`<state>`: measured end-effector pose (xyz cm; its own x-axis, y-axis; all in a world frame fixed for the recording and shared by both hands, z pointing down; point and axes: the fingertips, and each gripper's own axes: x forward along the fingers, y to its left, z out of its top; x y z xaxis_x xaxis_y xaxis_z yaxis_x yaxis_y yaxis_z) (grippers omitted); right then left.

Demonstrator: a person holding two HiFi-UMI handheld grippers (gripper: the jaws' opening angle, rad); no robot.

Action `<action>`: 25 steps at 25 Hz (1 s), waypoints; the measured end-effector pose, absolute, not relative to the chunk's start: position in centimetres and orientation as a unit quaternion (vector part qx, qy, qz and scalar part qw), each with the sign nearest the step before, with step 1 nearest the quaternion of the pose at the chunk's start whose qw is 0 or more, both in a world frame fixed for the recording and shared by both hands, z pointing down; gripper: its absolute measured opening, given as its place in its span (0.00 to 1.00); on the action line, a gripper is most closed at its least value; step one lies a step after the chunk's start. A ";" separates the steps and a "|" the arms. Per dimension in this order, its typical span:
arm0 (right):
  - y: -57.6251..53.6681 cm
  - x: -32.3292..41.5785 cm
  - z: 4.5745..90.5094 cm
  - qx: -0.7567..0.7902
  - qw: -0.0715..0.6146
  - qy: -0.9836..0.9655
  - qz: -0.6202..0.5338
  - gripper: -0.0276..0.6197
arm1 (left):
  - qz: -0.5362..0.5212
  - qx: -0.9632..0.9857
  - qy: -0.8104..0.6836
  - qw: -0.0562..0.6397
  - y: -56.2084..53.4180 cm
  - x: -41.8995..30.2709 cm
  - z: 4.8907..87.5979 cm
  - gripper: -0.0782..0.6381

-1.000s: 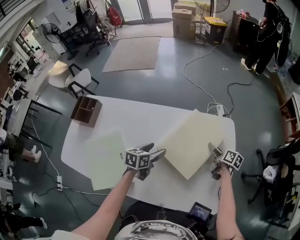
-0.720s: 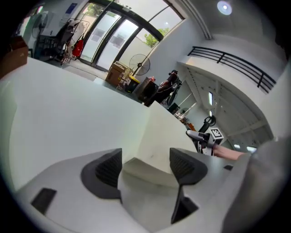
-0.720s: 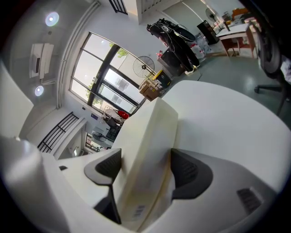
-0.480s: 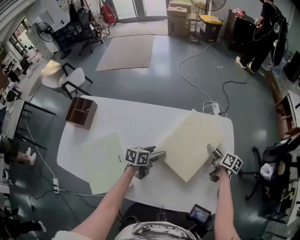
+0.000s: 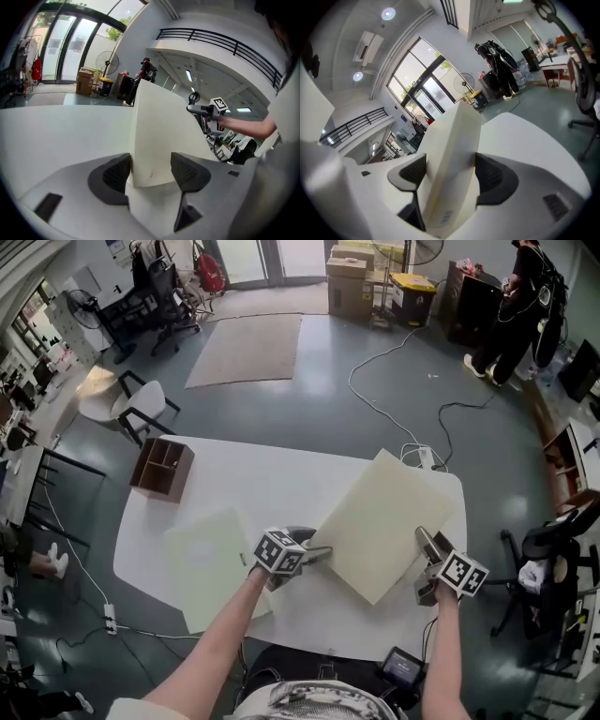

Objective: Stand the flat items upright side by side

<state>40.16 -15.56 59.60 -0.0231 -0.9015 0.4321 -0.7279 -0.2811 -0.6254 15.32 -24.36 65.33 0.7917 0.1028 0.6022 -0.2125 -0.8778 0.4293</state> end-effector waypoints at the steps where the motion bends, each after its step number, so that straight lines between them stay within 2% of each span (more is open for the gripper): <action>1: -15.5 39.8 58.8 -0.694 0.101 0.597 -0.391 0.55 | 0.324 0.917 -0.024 0.230 -24.3 15.2 65.2 0.50; 7: -15.0 37.3 54.0 -0.708 0.055 0.634 -0.308 0.55 | 0.354 0.928 0.006 0.113 -23.8 15.2 64.4 0.50; 15: -13.6 34.4 49.6 -0.719 0.017 0.654 -0.237 0.52 | 0.376 0.926 -0.020 0.021 -24.8 16.0 64.4 0.51; 25: -11.8 30.2 46.6 -0.701 -0.019 0.687 -0.189 0.49 | 0.390 0.920 -0.044 -0.014 -26.1 16.9 64.9 0.51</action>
<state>30.15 -11.76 46.63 -0.0160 -0.9563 0.2918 -0.9708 -0.0550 -0.2335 16.91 -26.13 64.94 0.6919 -0.0919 0.7161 -0.0697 -0.9957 -0.0605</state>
